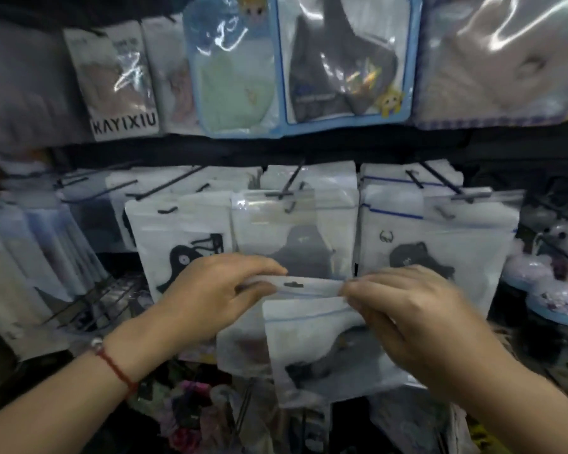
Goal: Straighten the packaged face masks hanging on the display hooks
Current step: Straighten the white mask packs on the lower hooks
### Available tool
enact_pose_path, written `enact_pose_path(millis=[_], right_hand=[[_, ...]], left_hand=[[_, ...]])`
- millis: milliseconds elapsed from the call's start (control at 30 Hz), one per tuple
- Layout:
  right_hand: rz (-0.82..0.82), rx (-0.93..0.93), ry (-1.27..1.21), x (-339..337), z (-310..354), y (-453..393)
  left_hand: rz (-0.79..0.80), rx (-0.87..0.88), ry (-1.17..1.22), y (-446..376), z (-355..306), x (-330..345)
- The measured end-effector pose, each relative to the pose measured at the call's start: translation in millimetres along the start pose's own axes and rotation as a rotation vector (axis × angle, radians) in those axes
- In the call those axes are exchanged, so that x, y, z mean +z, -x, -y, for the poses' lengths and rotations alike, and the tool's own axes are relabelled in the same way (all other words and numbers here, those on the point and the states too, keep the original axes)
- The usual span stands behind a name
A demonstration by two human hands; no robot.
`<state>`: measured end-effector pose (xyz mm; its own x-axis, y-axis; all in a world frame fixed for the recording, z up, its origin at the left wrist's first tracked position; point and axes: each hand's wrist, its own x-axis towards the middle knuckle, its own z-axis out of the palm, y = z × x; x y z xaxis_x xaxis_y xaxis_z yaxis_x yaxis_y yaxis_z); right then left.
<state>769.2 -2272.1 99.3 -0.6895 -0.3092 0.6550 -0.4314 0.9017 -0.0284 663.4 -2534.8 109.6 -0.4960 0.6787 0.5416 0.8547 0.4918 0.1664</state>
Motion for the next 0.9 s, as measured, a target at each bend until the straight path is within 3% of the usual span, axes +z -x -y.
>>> enact_pose_path(millis=[133, 333, 500, 900], right_hand=[[-0.036, -0.001, 0.003, 12, 11, -27], [0.023, 0.022, 0.043, 19, 27, -48], [0.042, 0.049, 0.053, 34, 38, -44], [-0.025, 0.053, 0.221, 50, 69, -57]], left_hand=[[-0.103, 0.184, -0.116, -2, 20, -4], [-0.249, 0.229, -0.106, -11, 46, -12], [-0.255, 0.319, -0.144, -20, 70, -12], [-0.294, 0.542, 0.014, -37, 102, -6]])
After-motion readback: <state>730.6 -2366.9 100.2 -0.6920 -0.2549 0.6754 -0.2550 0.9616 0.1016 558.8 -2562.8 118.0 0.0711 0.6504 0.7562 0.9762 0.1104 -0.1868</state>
